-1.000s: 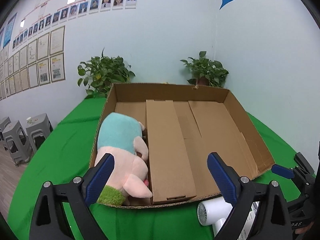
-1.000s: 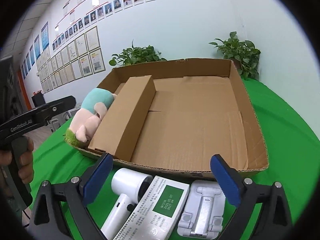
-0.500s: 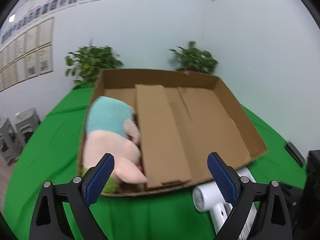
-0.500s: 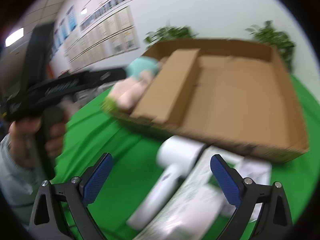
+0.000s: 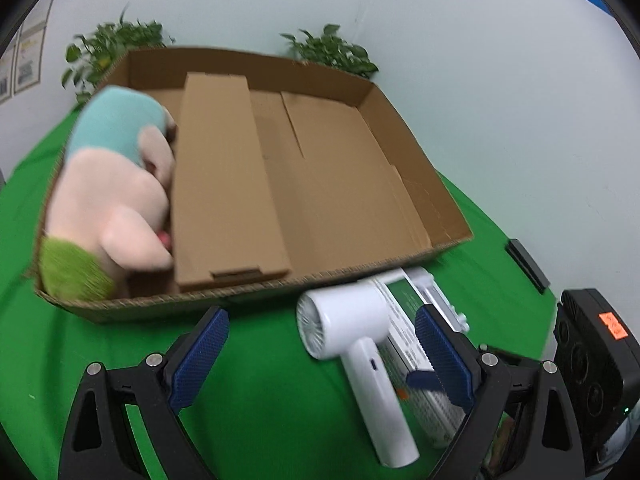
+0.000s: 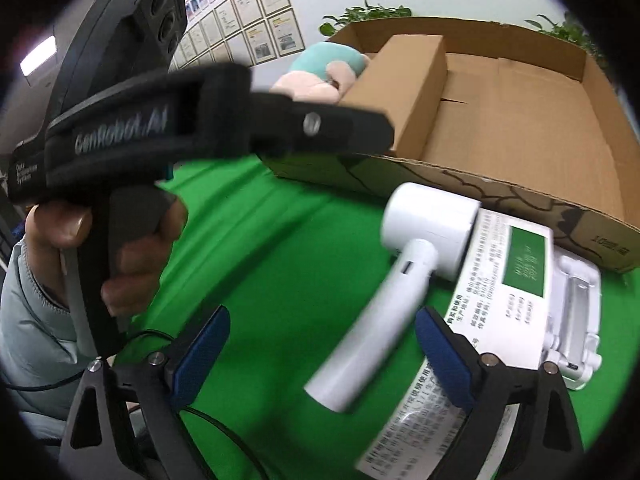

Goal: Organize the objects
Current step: 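Close the right gripper on the hair dryer handle while the left gripper grips it too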

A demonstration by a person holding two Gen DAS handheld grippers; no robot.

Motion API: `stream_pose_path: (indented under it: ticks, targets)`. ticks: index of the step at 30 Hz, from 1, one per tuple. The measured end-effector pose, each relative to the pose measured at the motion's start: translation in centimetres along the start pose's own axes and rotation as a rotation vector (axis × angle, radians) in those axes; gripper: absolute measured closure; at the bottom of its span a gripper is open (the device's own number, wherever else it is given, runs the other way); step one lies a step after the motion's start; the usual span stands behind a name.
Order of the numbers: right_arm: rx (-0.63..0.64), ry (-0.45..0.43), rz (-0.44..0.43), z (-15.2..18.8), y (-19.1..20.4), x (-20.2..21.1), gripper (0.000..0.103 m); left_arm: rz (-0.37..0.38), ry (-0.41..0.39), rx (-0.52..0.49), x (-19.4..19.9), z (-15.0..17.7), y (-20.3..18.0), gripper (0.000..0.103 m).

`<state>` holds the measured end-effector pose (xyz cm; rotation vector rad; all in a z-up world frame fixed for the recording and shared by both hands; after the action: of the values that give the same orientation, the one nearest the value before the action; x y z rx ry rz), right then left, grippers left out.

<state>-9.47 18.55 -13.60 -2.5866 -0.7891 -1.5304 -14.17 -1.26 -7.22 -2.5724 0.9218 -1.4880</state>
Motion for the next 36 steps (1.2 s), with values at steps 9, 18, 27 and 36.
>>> stream_pose_path:
  ticks: [9,18,27,36]
  targets:
    - [-0.029,0.026,0.04,0.5,-0.4,0.4,0.009,0.161,0.13,0.05,-4.2,0.0,0.2,0.01]
    - [-0.051,0.075,0.147,0.6,-0.2,-1.2,0.059,0.235,0.209,0.087,-6.4,0.8,0.0,0.012]
    - [-0.032,0.102,0.107,2.4,0.4,0.0,0.066,0.292,0.251,0.179,-6.0,4.2,-0.2,0.022]
    - [-0.031,0.115,0.102,3.4,0.6,0.7,0.068,0.347,0.281,0.256,-6.3,5.5,-1.1,0.037]
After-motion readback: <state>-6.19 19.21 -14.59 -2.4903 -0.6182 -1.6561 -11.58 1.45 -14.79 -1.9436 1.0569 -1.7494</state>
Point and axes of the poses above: each gripper's, at about its wrist camera, not at the fingertips, and x roughly against the way its jaws point, y to its left, z to its underside, the point moved 1 cm from there along -x, roughly the way its jaws point, and after that the axes turned 12 degrees about y, right-handed, at the moved point
